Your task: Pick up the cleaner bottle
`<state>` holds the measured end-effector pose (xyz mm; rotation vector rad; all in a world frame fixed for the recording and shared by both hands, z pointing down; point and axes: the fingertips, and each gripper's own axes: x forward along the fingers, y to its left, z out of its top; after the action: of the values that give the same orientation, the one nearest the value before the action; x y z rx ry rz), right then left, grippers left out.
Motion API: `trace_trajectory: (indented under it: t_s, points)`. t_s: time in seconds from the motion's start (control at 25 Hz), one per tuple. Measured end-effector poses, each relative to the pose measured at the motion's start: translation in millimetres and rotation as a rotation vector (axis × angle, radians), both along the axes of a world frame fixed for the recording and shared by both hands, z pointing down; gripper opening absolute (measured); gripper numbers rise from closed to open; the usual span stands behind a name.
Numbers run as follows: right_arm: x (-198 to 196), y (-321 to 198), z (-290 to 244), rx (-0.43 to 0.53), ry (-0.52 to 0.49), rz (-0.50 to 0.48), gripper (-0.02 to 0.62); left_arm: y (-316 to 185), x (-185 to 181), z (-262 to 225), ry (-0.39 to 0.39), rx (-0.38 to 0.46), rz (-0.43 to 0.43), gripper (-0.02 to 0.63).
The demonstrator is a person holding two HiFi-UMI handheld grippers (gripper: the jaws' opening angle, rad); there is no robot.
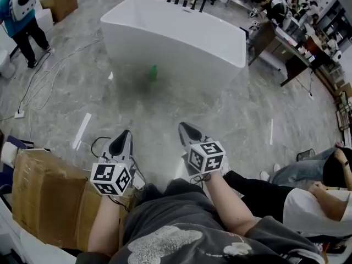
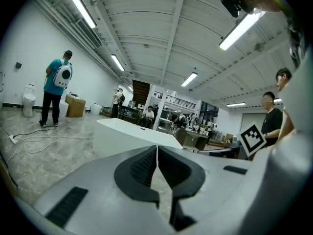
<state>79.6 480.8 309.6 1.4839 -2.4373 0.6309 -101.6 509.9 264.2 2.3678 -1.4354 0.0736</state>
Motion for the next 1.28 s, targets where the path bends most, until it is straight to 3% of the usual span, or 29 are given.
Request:
trace_trajectory:
  t_s: [0.24,0.48,0.96,1.28]
  points:
    - [12.1,-17.1,9.1,-0.024,0.004,0.066,0.031,-15.6,-6.1,5.7,0.006,-0.011,0.0,0.02]
    - [10.3,-65.4,22.5,-0.046,-0.009,0.07,0.031,-53.6,-17.1,8.8,-0.011,-0.017,-0.021,0.021]
    - [20.9,-247.4,63.9,-0.118,-0.059,0.066,0.031,-203.1,-21.6,24.7,-0.06,-0.071,-0.095,0.021]
    - [38.9,-348.5,74.9,-0.147,-0.053,0.048,0.031,-293.5,-6.8,22.7,-0.034,-0.069,-0.109,0.021]
